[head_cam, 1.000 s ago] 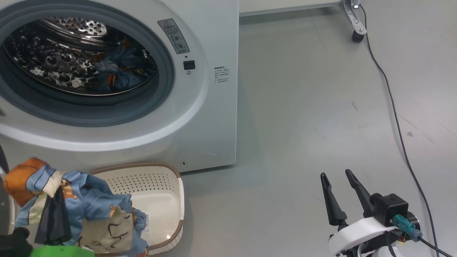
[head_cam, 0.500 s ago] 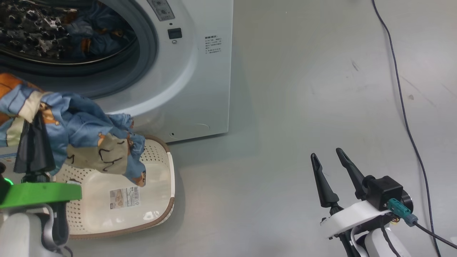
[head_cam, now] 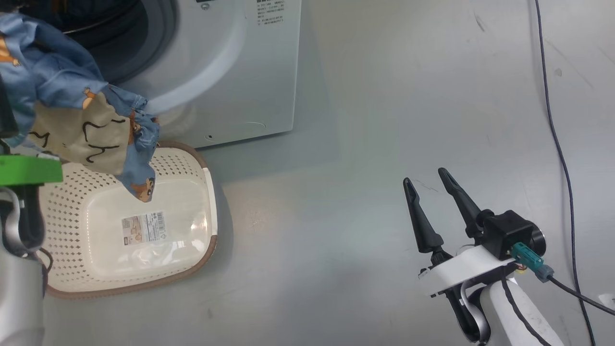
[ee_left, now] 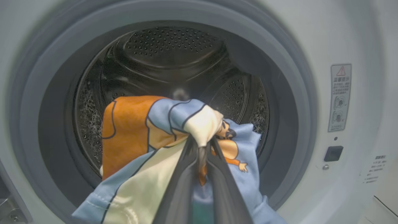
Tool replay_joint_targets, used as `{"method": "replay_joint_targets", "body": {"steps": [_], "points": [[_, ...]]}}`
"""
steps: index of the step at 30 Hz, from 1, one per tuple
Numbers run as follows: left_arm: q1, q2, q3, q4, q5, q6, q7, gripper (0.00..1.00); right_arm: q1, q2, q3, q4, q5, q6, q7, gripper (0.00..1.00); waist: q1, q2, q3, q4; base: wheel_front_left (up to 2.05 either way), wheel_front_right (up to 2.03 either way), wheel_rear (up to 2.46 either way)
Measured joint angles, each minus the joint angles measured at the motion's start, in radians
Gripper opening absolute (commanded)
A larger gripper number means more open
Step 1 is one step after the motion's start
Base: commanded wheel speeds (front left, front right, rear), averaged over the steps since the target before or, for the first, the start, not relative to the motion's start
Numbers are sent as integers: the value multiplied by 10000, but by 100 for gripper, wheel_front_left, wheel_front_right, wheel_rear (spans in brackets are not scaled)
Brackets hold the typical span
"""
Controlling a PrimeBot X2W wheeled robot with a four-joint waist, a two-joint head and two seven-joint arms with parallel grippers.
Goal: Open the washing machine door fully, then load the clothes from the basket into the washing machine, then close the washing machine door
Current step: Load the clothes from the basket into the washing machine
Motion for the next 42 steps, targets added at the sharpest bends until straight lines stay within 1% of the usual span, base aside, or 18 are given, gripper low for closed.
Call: {"method": "replay_joint_targets", "body": {"steps": [5, 10, 15, 20, 23, 27, 31, 35, 42], "points": [[-618, 301, -318, 276, 4, 0, 255, 0, -214, 8, 205, -13, -2, 0, 0, 100, 1, 0, 460, -122, 0, 0, 0], [-1370, 543, -568, 635, -19, 0, 506, 0, -320, 15, 303, -46, 113, -102, 0, 100, 1, 0, 1002, -316, 0, 0, 0], [-2286, 830, -577, 1118, -142, 0, 805, 0, -568, 15, 487, -174, 322, -261, 0, 100, 1, 0, 1510, -497, 0, 0, 0], [-3031, 1108, -548, 1714, -207, 0, 1037, 0, -847, 17, 755, -198, 456, -278, 0, 100, 1, 0, 1898, -679, 0, 0, 0], [-3389, 1239, -589, 2092, -286, 0, 1260, 0, -887, 19, 842, -198, 468, -355, 0, 100, 1, 0, 2045, -797, 0, 0, 0], [-3876, 1411, -621, 2610, -428, 0, 1829, 0, -892, 25, 943, -188, 512, -451, 0, 100, 1, 0, 2230, -918, 0, 0, 0], [-4605, 1553, -700, 3039, -725, 0, 2656, 0, -892, 25, 1053, -173, 554, -541, 0, 100, 1, 0, 2450, -995, 0, 0, 0], [-5241, 1789, -855, 3363, -792, 0, 3384, 0, -892, 31, 1283, -171, 610, -616, 0, 100, 1, 0, 2705, -1052, 0, 0, 0], [-6217, 1820, -1076, 3605, -1005, 0, 4330, 0, -894, 35, 1478, -282, 798, -748, 0, 100, 0, 0, 3199, -1106, 0, 0, 0]]}}
